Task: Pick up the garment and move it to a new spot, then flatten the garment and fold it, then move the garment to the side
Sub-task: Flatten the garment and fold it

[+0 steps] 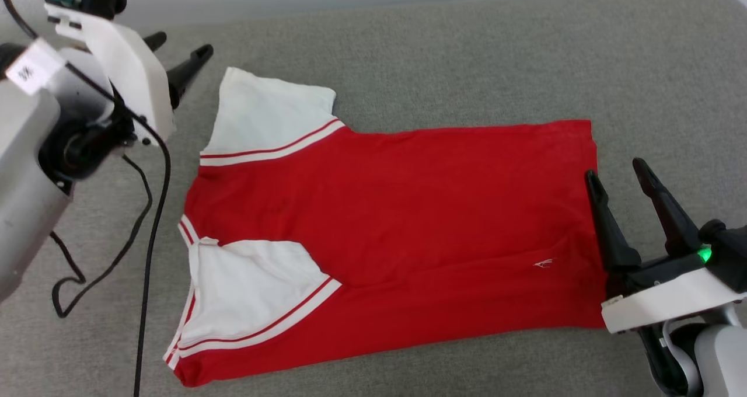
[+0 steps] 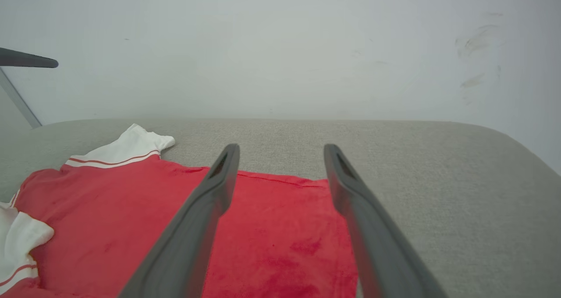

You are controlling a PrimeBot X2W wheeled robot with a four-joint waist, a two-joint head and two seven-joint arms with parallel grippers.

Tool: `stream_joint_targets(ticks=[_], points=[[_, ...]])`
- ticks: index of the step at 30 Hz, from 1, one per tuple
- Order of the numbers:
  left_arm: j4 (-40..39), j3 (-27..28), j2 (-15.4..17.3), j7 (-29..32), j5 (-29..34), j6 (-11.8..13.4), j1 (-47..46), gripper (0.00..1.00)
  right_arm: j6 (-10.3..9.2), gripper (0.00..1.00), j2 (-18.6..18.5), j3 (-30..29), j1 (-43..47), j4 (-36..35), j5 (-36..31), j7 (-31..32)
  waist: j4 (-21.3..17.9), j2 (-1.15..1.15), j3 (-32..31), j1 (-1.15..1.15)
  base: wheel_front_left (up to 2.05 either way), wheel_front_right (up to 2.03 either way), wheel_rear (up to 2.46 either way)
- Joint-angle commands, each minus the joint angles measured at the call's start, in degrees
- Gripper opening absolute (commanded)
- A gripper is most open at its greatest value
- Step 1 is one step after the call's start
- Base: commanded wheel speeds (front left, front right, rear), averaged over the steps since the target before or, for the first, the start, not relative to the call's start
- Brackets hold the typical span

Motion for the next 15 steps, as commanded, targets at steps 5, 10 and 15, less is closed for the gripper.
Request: stream_joint_targets(ticks=[5,10,15], points=[[3.87,-1.51,-0.93,10.16,-0.17,-1.08,-7.56,1.0,-0.05,1.0,1.85,1.34,-2.63,-1.71,-0.85,-0.98,-3.47,0.0,8.1,0.0,0.0,0.0,0.0],[8.0,-2.95,-0.92,21.74,-0.19,-1.55,-15.45,1.0,-0.05,1.0,1.69,2.04,-5.22,-3.1,-2.42,-1.48,-4.93,0.0,14.3,0.0,0.0,0.0,0.0],[9.88,-4.58,-1.02,26.47,1.65,-2.19,-19.78,1.0,-0.05,1.0,1.78,1.8,-6.43,-3.39,-2.78,-1.85,-5.28,0.0,18.16,0.0,0.0,0.0,0.0]])
